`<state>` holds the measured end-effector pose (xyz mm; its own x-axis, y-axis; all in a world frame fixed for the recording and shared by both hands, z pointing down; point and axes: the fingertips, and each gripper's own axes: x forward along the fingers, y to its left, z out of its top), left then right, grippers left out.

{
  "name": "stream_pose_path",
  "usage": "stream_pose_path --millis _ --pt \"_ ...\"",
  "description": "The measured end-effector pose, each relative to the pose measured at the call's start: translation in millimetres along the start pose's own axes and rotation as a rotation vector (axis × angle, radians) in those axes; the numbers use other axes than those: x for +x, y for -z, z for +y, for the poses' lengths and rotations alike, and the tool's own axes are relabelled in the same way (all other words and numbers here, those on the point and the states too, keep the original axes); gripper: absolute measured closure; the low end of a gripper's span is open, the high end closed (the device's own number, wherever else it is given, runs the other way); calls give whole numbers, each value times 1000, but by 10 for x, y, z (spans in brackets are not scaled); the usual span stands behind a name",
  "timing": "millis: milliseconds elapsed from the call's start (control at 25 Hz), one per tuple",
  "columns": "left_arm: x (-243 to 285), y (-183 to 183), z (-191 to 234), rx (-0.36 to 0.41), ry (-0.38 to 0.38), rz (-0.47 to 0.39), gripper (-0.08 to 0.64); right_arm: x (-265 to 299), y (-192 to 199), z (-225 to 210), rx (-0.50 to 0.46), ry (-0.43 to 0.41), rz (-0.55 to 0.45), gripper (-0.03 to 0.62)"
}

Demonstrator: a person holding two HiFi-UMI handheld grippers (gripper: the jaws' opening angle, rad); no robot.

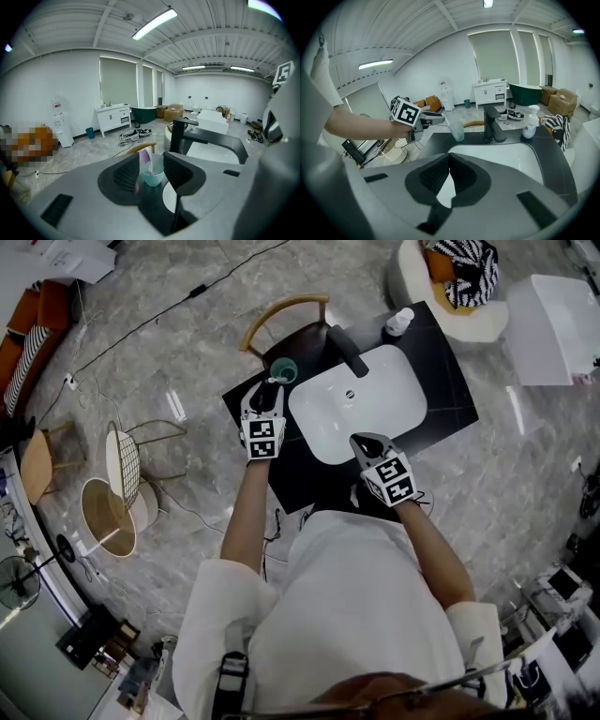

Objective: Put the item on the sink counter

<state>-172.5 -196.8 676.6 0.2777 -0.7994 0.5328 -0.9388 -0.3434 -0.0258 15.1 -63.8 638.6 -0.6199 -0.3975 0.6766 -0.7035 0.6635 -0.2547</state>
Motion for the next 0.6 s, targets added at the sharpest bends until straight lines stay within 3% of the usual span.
stream_pose_path --millis 360,600 --pt "-444 -63 -35 -40 -20 -36 411 -75 -122 133 -55 -2 -31 588" --pt "-806 -246 -54 -122 -29 -90 413 -144 -173 216 -92 -5 -50 588"
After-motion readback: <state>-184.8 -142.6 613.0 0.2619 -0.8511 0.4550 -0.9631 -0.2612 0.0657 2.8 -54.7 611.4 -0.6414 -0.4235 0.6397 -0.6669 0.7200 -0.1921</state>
